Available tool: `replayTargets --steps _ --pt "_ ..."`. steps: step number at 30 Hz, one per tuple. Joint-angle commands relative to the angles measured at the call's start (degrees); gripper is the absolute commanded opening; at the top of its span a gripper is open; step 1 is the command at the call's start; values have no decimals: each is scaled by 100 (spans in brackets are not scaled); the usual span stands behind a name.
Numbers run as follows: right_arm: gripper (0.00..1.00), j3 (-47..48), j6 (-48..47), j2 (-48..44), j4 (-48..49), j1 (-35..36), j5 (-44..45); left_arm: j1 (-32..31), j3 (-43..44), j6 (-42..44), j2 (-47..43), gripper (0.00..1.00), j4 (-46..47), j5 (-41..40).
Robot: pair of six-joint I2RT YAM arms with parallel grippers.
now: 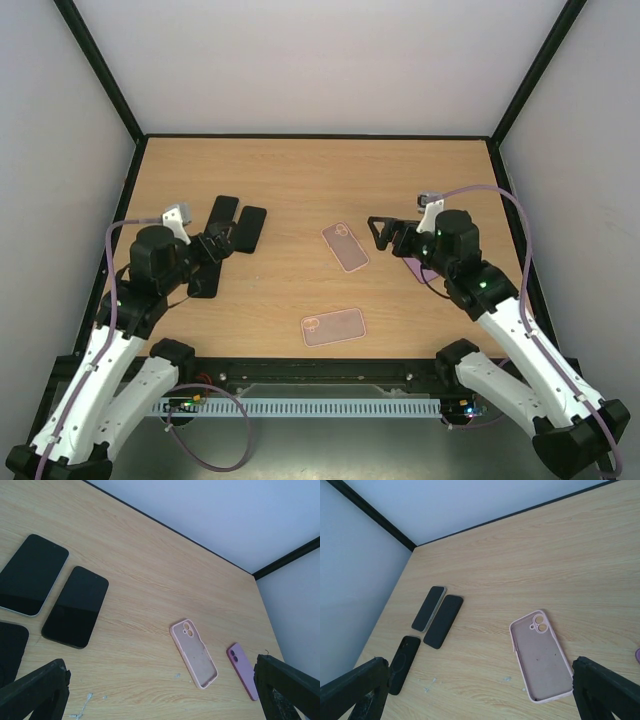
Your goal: Put the phone into the phone case
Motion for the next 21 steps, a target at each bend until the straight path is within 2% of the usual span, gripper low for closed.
replayTargets --steps 1,9,12,15,18,21 --pt "97 -76 -73 177 93 19 -314 27 143 60 -47 100 -70 -136" --pt "100 -449 57 610 178 40 -999 28 -48 191 3 100 -126 -590" --pt "95 -684 73 744 149 129 -1041 34 -47 134 55 100 -205 -854" --pt "87 -879 75 863 105 199 -1064 28 -29 89 64 100 -228 -981" --pt "69 -1009 106 999 127 342 -953 32 -30 131 23 100 -229 -1096" --pt "61 -1043 97 1223 143 655 -719 29 -7 199 -31 100 -228 -1195"
